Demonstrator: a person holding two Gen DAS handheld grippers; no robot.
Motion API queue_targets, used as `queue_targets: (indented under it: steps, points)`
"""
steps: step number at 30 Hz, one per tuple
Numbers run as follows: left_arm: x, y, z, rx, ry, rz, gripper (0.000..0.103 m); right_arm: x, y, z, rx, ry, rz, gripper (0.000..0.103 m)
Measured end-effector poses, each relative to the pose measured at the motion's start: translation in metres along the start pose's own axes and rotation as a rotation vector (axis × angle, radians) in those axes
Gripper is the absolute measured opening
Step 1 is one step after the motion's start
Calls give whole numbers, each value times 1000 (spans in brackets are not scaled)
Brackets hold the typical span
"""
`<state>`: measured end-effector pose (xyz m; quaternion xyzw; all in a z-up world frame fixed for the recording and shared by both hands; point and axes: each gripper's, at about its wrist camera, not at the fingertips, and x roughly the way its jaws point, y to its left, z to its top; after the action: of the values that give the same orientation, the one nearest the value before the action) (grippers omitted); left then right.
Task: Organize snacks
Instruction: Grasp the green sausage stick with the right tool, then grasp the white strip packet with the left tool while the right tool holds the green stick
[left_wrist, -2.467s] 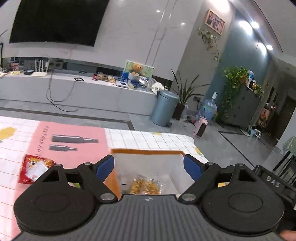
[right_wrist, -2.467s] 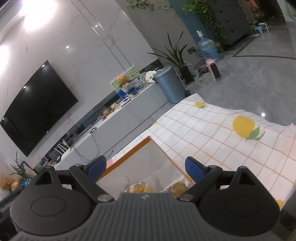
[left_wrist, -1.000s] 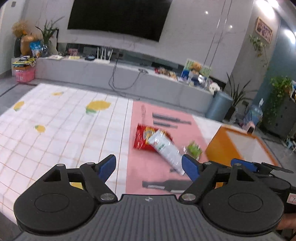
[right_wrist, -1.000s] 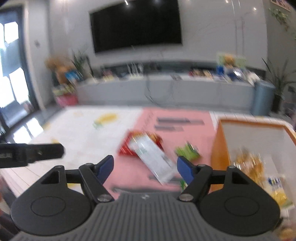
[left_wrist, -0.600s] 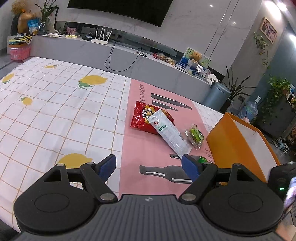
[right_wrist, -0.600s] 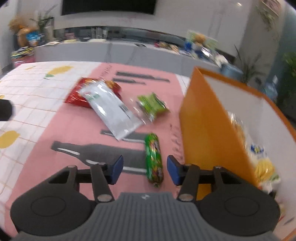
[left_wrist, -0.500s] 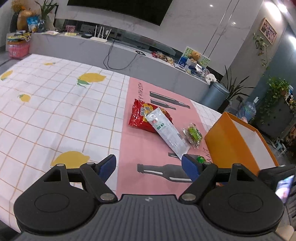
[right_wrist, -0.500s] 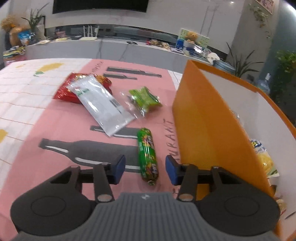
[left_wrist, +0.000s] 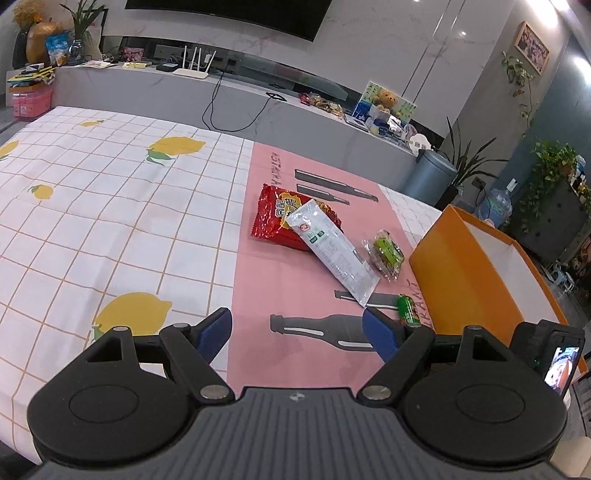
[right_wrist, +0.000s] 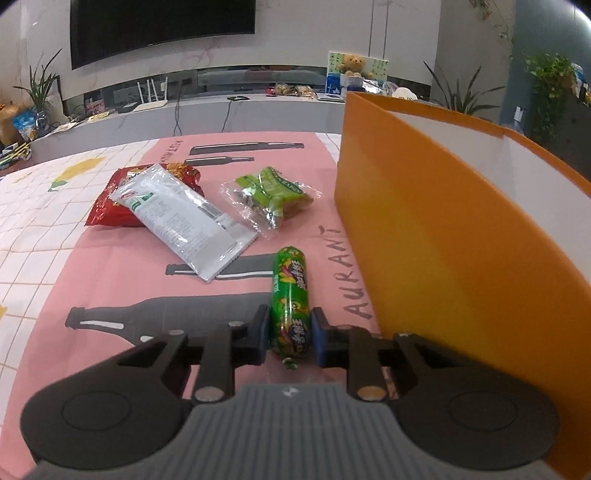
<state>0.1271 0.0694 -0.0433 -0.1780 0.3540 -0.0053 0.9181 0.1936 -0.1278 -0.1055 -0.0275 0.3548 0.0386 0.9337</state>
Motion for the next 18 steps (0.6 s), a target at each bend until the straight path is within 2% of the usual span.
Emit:
queue_targets:
  steps: [6,10,15,18]
  points:
    - [6,-13,7,-1,14,-32,94,-20,-3,-8,-33,45,84,20]
    - [9,-24,11,29,35,-41,94,-25,-9,-9,1,81,126,21]
    - [36,-33,19,-15,59,6,94,-22,-16,-5,79,115,168,21]
    - [59,-38,23,-54,74,15,94,-24,-16,-5,74,130,183,21]
